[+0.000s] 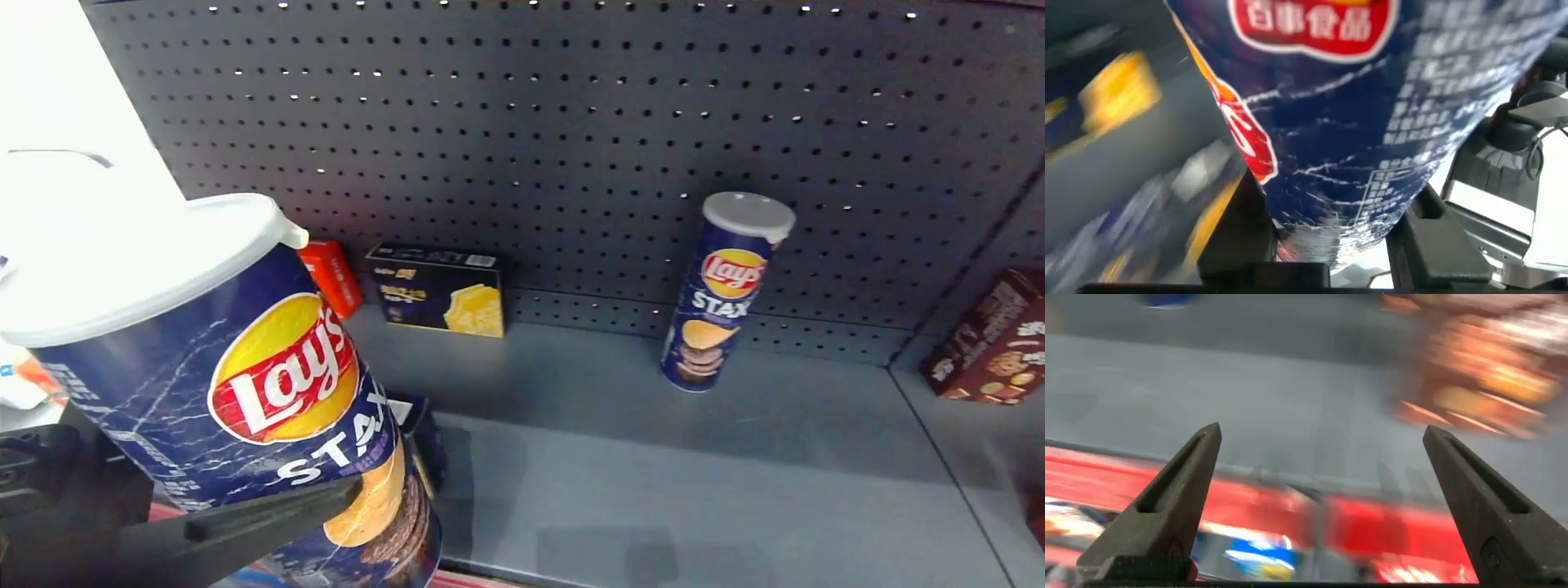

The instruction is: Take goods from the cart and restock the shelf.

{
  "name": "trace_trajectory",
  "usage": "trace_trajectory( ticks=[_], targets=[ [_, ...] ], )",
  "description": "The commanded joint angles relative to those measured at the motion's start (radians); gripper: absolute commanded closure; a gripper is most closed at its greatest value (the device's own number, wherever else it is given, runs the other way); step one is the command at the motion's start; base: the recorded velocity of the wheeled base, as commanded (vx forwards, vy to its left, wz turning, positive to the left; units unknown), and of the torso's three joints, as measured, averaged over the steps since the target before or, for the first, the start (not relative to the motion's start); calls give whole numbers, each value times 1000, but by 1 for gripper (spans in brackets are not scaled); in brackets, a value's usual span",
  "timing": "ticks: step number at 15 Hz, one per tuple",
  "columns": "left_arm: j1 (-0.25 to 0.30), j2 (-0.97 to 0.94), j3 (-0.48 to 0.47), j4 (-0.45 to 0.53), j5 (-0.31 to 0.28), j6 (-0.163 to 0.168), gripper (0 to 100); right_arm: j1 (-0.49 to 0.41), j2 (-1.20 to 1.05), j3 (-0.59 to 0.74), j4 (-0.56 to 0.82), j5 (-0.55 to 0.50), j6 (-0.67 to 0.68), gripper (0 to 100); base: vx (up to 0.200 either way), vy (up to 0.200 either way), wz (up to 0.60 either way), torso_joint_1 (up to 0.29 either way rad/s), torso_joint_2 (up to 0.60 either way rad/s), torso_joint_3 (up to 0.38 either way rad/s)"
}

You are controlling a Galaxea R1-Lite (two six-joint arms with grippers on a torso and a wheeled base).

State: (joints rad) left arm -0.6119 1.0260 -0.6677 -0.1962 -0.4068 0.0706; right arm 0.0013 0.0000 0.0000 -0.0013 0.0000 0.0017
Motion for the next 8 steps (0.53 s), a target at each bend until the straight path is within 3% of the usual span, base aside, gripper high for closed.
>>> trace_trajectory(
  ticks=[1, 2, 8],
  targets=[
    [0, 2, 0, 0, 0, 0, 100, 0, 0, 0, 0, 0, 0, 0, 0, 0, -600, 2, -2, 2],
    [0, 2, 0, 0, 0, 0, 100, 0, 2, 0, 0, 0, 0, 0, 0, 0, -600, -2, -2, -2],
    [1, 2, 2, -2, 2, 0, 100, 0, 2, 0, 0, 0, 0, 0, 0, 0, 0, 0, 0, 0]
  ],
)
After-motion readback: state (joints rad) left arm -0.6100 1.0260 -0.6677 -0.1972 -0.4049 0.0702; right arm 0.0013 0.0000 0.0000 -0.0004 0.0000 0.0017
